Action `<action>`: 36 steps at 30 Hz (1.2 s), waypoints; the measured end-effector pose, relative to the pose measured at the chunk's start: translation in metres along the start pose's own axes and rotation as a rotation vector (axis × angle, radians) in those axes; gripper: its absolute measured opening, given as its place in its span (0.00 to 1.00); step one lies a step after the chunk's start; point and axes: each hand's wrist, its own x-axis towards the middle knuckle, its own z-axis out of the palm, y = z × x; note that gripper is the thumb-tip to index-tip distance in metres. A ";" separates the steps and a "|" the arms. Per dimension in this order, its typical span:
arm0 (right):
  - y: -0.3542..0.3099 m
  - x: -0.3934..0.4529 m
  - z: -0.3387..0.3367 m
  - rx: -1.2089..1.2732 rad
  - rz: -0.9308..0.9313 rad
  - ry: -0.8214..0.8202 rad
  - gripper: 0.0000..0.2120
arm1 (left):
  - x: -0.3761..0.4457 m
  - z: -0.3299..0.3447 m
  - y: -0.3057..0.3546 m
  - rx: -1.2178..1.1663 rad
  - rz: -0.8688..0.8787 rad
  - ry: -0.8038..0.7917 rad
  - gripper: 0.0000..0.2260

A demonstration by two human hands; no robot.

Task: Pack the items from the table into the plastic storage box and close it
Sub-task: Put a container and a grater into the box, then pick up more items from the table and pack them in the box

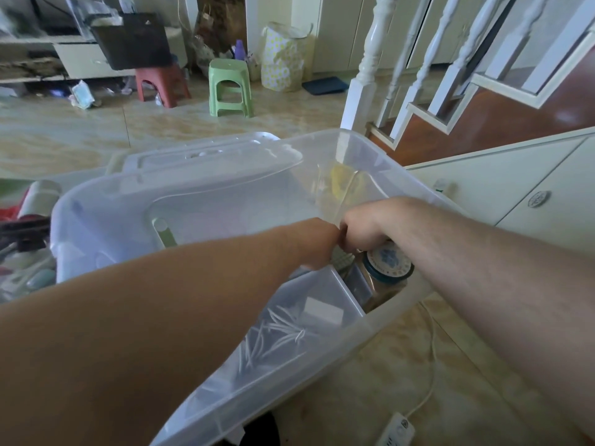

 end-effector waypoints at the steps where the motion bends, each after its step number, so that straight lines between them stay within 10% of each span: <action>1: 0.001 0.002 0.000 0.020 -0.010 0.007 0.12 | -0.001 0.000 -0.001 0.001 -0.005 0.000 0.18; 11: -0.020 -0.074 -0.049 0.210 -0.183 0.362 0.21 | -0.133 -0.076 -0.049 -0.014 -0.181 0.234 0.31; 18: -0.144 -0.167 -0.097 0.234 -0.451 0.716 0.20 | -0.349 -0.105 -0.132 -0.126 -0.443 0.656 0.19; 27: -0.363 -0.209 -0.066 0.262 -0.774 0.698 0.21 | -0.534 0.054 -0.214 -0.311 -1.059 0.623 0.26; 36: -0.449 -0.080 0.003 0.124 -0.356 0.436 0.15 | -0.545 0.141 -0.271 -0.425 -1.134 0.144 0.38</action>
